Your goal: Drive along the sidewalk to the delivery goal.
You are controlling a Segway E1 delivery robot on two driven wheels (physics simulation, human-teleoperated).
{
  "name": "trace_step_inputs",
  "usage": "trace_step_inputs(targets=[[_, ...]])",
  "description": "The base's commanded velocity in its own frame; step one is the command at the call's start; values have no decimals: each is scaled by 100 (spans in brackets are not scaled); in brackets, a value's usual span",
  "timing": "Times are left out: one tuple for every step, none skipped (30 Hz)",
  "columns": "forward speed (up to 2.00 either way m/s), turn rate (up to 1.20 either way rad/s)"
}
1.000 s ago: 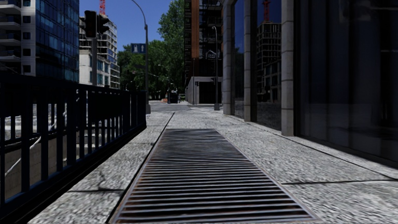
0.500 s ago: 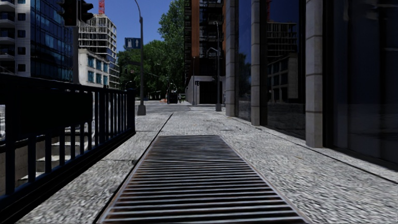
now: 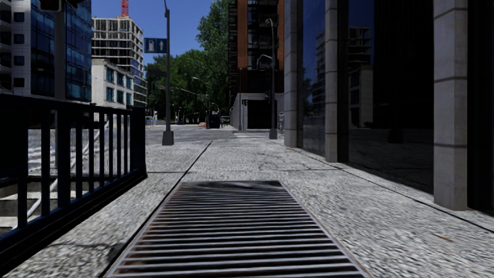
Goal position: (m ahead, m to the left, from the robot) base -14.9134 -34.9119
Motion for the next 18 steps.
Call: trace_step_inputs(targets=[[200,0],[200,0],[200,0],[200,0],[200,0],[200,0],[200,0],[200,0],[200,0],[200,0],[200,0],[200,0],[200,0],[200,0],[200,0],[200,0],[200,0],[200,0]])
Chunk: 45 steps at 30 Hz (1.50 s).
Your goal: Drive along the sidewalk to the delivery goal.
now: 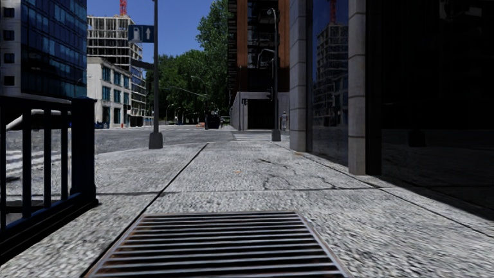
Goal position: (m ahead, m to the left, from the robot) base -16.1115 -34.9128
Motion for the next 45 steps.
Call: trace_step_inputs(targets=[[200,0],[200,0],[200,0],[200,0],[200,0],[200,0],[200,0],[200,0],[200,0],[200,0],[200,0],[200,0],[200,0],[200,0],[200,0],[200,0],[200,0],[200,0],[200,0],[200,0],[200,0],[200,0],[200,0],[200,0],[200,0],[200,0],[200,0],[200,0],[200,0],[200,0],[200,0],[200,0],[200,0],[200,0],[200,0],[200,0],[200,0],[200,0],[200,0],[200,0],[200,0],[200,0],[200,0],[200,0],[200,0]])
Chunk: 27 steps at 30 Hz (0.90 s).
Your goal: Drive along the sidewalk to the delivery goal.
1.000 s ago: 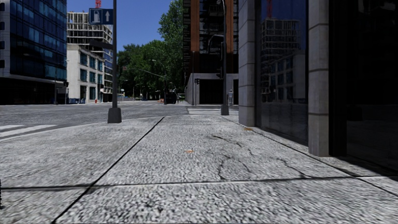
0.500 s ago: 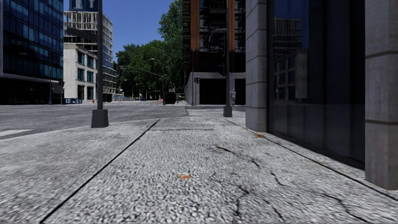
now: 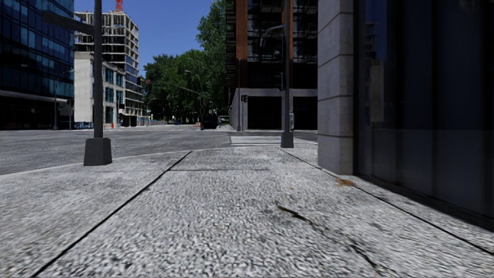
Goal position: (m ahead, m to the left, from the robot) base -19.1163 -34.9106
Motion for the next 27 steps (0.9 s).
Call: trace_step_inputs(targets=[[200,0],[200,0],[200,0],[200,0],[200,0],[200,0],[200,0],[200,0],[200,0],[200,0],[200,0],[200,0],[200,0],[200,0],[200,0],[200,0],[200,0],[200,0],[200,0],[200,0],[200,0],[200,0],[200,0],[200,0],[200,0],[200,0],[200,0]])
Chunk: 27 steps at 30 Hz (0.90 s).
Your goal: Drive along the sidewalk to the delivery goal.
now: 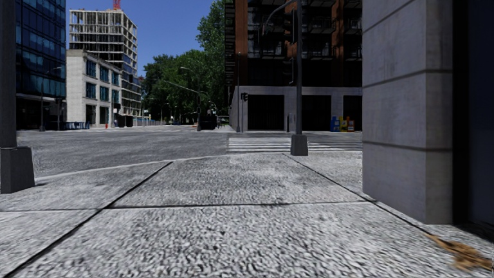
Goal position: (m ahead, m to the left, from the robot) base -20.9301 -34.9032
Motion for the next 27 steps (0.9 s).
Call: trace_step_inputs(targets=[[200,0],[200,0],[200,0],[200,0],[200,0],[200,0],[200,0],[200,0],[200,0],[200,0],[200,0],[200,0],[200,0],[200,0],[200,0],[200,0],[200,0],[200,-12],[200,-32],[200,-32],[200,-52],[200,-59],[200,-61],[200,-61],[200,-61],[200,-62],[200,-62]])
